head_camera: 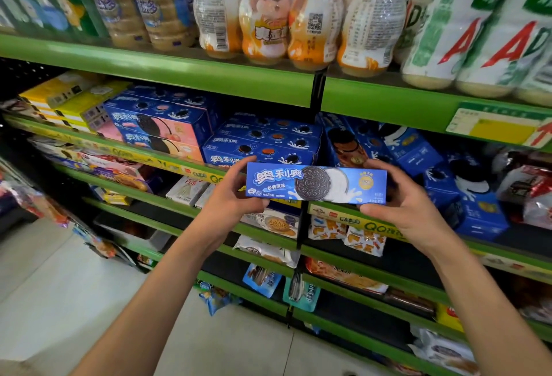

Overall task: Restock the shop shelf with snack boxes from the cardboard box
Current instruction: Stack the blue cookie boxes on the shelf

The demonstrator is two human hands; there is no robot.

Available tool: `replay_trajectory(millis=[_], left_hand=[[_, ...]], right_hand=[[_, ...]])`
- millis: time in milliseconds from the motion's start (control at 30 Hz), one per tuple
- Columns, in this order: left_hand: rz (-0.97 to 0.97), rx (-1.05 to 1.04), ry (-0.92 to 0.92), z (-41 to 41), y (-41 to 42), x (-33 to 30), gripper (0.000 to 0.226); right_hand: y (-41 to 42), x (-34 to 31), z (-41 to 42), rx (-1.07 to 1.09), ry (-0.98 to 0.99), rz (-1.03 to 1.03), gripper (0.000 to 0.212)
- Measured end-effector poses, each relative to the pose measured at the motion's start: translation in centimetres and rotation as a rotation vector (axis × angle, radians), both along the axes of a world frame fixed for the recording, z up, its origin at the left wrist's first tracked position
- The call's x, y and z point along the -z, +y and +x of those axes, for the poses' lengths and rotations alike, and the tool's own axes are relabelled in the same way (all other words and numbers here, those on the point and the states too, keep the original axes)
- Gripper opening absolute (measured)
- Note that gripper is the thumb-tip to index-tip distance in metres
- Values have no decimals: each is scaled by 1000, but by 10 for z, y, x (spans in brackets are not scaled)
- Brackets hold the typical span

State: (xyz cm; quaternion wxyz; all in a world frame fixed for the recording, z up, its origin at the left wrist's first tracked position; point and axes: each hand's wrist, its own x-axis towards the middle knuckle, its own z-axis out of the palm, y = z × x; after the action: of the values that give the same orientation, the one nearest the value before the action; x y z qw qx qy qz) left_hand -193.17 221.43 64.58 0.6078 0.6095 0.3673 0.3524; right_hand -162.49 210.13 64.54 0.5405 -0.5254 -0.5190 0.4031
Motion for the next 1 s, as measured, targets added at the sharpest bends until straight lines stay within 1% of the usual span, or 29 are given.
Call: replay_trajectory(millis=[167,367,467,600,667,733,833,1000], left_hand=[[-15,19,0,-1,-2,-3,75],[-53,40,-59,-3,-4,-9,67],[-52,31,-47,-2,-5,-10,65],[-54,32,-50,-3,-3,-9,66],[-55,43,-65,-5,-2,-7,73],[-15,58,-42,-7,-2,-6,76],[68,58,1,-7,-3,-6,67],[86,34,-10,-5,-5,-6,64]], right_hand=[[0,2,2,-8,13,7,77],[-2,2,0,2,17,18,76],[-2,1,-1,0,37,26,75],[-3,0,-2,-6,82,60,73],[-4,2,0,-22,122,74,75],[-6,2,2,-61,95,57,78],[-8,2,4,-83,42,12,70],[-10,1,2,-54,27,9,65]])
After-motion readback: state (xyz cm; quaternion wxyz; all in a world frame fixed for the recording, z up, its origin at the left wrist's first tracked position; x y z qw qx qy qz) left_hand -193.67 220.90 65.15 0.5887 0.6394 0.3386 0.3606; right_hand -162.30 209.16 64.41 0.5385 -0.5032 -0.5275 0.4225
